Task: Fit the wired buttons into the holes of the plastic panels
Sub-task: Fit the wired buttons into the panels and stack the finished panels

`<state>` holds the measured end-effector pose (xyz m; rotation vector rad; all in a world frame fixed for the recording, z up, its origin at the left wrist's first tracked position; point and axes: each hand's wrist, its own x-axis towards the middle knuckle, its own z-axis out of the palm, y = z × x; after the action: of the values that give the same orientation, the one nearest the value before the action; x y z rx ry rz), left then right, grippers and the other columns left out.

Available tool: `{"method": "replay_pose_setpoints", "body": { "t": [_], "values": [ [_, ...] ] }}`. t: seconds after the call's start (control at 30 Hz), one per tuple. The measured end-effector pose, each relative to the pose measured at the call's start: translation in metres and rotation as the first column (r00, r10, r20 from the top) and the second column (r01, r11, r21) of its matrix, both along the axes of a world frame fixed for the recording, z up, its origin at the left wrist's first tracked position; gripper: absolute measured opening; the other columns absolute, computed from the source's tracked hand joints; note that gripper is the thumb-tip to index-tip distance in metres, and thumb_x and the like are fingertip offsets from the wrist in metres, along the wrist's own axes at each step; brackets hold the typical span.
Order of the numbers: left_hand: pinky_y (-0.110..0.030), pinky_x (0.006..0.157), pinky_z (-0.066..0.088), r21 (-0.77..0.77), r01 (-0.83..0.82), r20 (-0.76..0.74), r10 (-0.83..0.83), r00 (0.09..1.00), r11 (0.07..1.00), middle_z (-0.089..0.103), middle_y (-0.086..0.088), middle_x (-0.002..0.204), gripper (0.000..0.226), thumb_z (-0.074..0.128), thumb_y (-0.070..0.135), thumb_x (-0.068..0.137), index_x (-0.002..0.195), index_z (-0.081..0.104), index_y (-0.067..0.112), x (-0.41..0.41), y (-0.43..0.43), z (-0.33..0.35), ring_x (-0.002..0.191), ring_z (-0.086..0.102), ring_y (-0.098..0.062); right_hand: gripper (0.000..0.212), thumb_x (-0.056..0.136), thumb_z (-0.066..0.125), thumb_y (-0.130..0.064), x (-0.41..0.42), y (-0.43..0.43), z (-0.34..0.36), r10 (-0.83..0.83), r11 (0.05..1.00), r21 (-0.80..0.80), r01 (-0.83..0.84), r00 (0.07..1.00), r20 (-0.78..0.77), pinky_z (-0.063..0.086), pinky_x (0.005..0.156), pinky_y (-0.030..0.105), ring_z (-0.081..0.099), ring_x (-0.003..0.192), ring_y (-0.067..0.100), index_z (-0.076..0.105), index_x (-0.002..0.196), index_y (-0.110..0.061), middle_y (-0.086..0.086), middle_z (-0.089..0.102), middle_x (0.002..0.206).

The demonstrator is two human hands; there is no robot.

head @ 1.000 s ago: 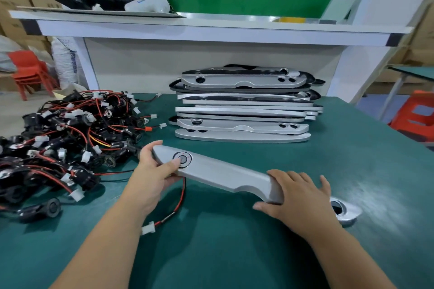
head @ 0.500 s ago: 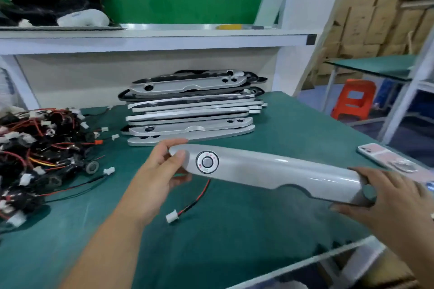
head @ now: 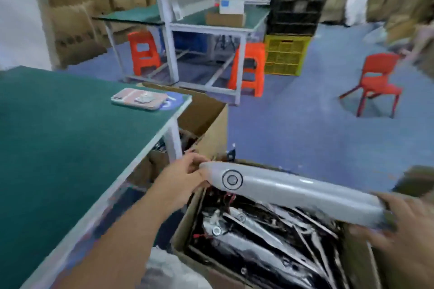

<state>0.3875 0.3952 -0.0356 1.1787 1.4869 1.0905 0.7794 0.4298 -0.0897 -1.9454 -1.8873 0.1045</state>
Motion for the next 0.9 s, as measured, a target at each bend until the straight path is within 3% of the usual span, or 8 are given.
{"method": "replay_pose_setpoints", "body": {
  "t": [0.07, 0.17, 0.27, 0.4, 0.5, 0.57, 0.7, 0.9],
  "values": [
    [-0.021, 0.065, 0.054, -0.2, 0.061, 0.021, -0.058, 0.998, 0.978, 0.071, 0.004, 0.088, 0.007, 0.059, 0.016, 0.093, 0.099, 0.061, 0.02, 0.023, 0.005, -0.044, 0.076, 0.069, -0.01, 0.079, 0.041, 0.066, -0.067, 0.024, -0.041, -0.037, -0.107, 0.994, -0.028, 0.109, 0.993, 0.054, 0.05, 0.079, 0.055, 0.06, 0.088, 0.042, 0.07, 0.104, -0.019, 0.012, 0.065, 0.092],
    [-0.023, 0.063, 0.054, -0.372, 0.045, 0.102, -0.007, 0.995, 0.927, 0.068, -0.005, 0.102, 0.021, 0.058, 0.016, 0.094, 0.115, 0.058, 0.015, 0.043, 0.004, -0.088, 0.085, 0.068, -0.017, 0.077, 0.029, 0.097, -0.037, 0.033, -0.061, -0.064, -0.105, 0.989, -0.095, 0.116, 0.988, 0.115, 0.052, 0.075, 0.056, 0.061, 0.084, 0.043, 0.073, 0.099, -0.016, 0.013, 0.067, 0.091],
    [-0.026, 0.065, 0.053, -0.465, 0.005, 0.292, 0.148, 0.945, 0.885, 0.065, -0.015, 0.113, 0.031, 0.058, 0.013, 0.094, 0.124, 0.052, 0.008, 0.047, 0.003, -0.105, 0.095, 0.066, -0.023, 0.079, 0.028, 0.098, -0.032, 0.035, -0.057, -0.071, -0.012, 0.989, -0.141, 0.036, 0.987, 0.161, 0.049, 0.076, 0.052, 0.06, 0.087, 0.041, 0.072, 0.1, -0.014, 0.013, 0.065, 0.093],
    [-0.031, 0.087, 0.045, -0.427, -0.041, 0.372, 0.216, 0.903, 0.904, 0.064, -0.008, 0.106, 0.037, 0.05, 0.01, 0.097, 0.134, 0.044, 0.007, 0.034, 0.007, -0.102, 0.096, 0.062, -0.018, 0.074, 0.058, 0.083, -0.052, 0.018, -0.03, -0.07, -0.048, 0.977, -0.202, 0.066, 0.994, 0.094, 0.04, 0.093, 0.055, 0.037, 0.12, 0.028, 0.056, 0.123, -0.031, -0.001, 0.049, 0.126],
    [-0.031, 0.095, 0.04, -0.398, -0.077, 0.162, 0.153, 0.975, 0.914, 0.057, -0.002, 0.118, 0.043, 0.052, 0.021, 0.097, 0.138, 0.043, 0.014, 0.021, 0.008, -0.095, 0.108, 0.056, -0.018, 0.087, 0.067, 0.068, -0.068, -0.008, -0.009, -0.074, -0.108, 0.937, -0.316, 0.152, 0.983, 0.151, 0.03, 0.103, 0.055, 0.011, 0.136, 0.025, 0.026, 0.139, -0.043, -0.004, 0.013, 0.15],
    [-0.031, 0.09, 0.044, -0.413, -0.121, 0.09, 0.172, 0.981, 0.903, 0.059, 0.0, 0.112, 0.034, 0.052, 0.025, 0.097, 0.131, 0.051, 0.019, 0.008, 0.001, -0.09, 0.101, 0.057, -0.016, 0.087, 0.071, 0.061, -0.071, -0.027, 0.003, -0.078, -0.061, 0.923, -0.365, 0.123, 0.982, 0.177, 0.027, 0.107, 0.056, 0.003, 0.139, 0.025, 0.016, 0.141, -0.045, -0.005, 0.0, 0.153],
    [-0.031, 0.085, 0.05, -0.387, -0.156, 0.063, 0.195, 0.979, 0.909, 0.068, -0.001, 0.107, 0.016, 0.053, 0.02, 0.097, 0.11, 0.062, 0.02, -0.018, -0.027, -0.076, 0.098, 0.064, -0.014, 0.075, 0.074, 0.059, -0.069, -0.077, 0.005, -0.073, 0.158, 0.925, -0.372, -0.083, 0.971, 0.177, 0.028, 0.109, 0.05, 0.004, 0.14, 0.025, 0.024, 0.137, -0.047, -0.007, -0.004, 0.152],
    [-0.024, 0.074, 0.052, -0.195, -0.154, 0.144, 0.184, 0.972, 0.969, 0.074, 0.003, 0.102, 0.02, 0.052, 0.015, 0.095, 0.099, 0.07, 0.022, -0.07, -0.094, -0.012, 0.094, 0.07, -0.013, 0.063, 0.079, 0.056, -0.065, -0.183, -0.002, -0.024, 0.462, 0.864, -0.282, -0.417, 0.88, 0.113, 0.023, 0.111, 0.037, 0.005, 0.137, 0.023, 0.029, 0.134, -0.049, -0.008, -0.002, 0.151]
  ]
}}
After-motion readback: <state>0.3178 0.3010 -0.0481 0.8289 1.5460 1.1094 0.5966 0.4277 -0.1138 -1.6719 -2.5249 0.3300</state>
